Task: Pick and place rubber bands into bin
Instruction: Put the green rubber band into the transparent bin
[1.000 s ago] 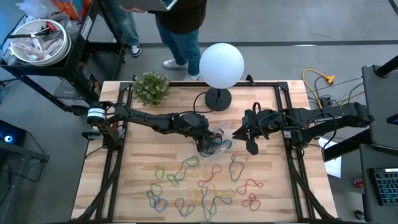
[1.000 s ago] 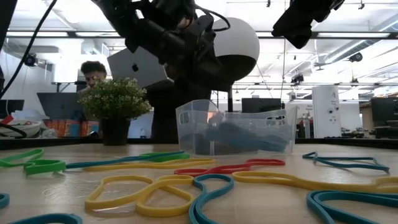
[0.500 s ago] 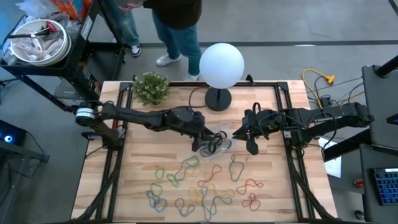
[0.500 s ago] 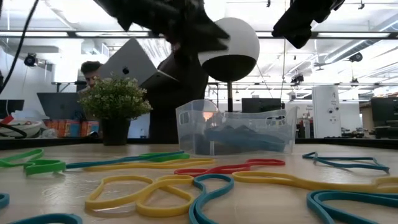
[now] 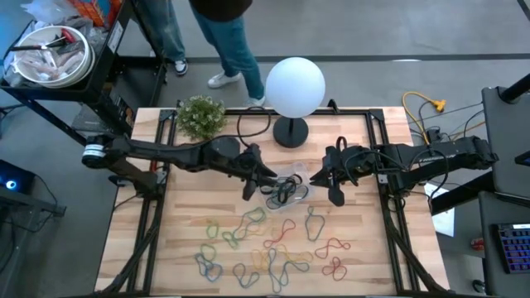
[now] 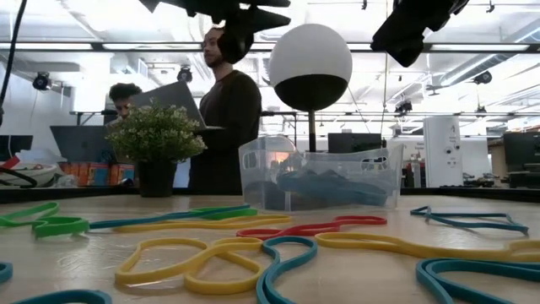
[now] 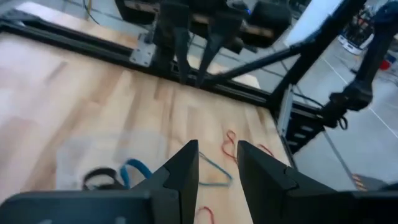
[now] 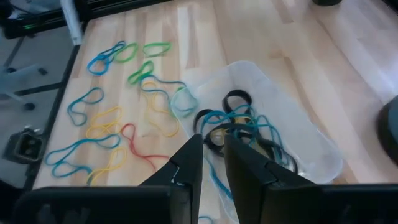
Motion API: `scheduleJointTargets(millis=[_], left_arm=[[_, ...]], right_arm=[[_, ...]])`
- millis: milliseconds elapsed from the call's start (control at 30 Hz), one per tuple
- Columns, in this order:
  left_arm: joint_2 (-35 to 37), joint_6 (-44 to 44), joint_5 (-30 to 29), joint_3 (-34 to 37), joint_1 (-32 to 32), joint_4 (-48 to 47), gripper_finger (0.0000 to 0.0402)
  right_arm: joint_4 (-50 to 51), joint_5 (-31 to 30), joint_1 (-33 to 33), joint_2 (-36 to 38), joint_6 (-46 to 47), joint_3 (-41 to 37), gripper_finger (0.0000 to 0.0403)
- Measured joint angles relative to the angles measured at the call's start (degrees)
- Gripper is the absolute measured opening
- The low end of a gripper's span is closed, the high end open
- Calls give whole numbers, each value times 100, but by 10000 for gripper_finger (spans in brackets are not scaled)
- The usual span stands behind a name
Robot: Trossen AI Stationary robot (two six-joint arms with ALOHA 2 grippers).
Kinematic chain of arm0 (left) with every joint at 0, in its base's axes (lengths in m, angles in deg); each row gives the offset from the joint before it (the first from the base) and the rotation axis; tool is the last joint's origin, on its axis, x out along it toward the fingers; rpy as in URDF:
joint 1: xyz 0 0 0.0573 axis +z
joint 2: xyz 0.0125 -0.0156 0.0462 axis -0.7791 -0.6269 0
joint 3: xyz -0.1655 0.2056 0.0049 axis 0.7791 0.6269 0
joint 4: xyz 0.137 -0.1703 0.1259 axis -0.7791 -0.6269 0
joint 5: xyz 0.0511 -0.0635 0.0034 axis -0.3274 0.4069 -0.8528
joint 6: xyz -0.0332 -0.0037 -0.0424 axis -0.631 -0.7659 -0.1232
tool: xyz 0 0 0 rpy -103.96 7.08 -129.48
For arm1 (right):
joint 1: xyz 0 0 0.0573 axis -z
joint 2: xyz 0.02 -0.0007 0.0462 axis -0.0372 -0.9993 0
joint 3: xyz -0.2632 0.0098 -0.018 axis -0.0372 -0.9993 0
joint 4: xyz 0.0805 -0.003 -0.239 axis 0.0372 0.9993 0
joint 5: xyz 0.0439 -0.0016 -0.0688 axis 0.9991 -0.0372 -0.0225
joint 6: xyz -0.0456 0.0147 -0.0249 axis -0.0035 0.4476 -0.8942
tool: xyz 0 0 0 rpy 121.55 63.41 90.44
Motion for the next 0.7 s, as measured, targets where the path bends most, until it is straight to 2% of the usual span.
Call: scheduleJointTargets(millis=[167, 267, 400, 600, 700], left_arm=[[4, -357, -22, 0, -432, -436, 94], [4, -767, -297, 9, -761, -900, 93], [4, -1345, -705, 11, -1228, -1312, 93], [4, -2358, -1084, 11, -1933, -1974, 93], [4, -2776, -1082, 11, -2280, -2498, 93]], right_arm=[[242, 747, -2, 0, -114, 0, 61], [586, 1078, 0, 0, -341, 0, 61], [917, 1186, -60, 0, -553, 0, 61], [860, 1242, -239, 0, -751, -7, 61], [854, 1234, -331, 0, -750, -9, 61]])
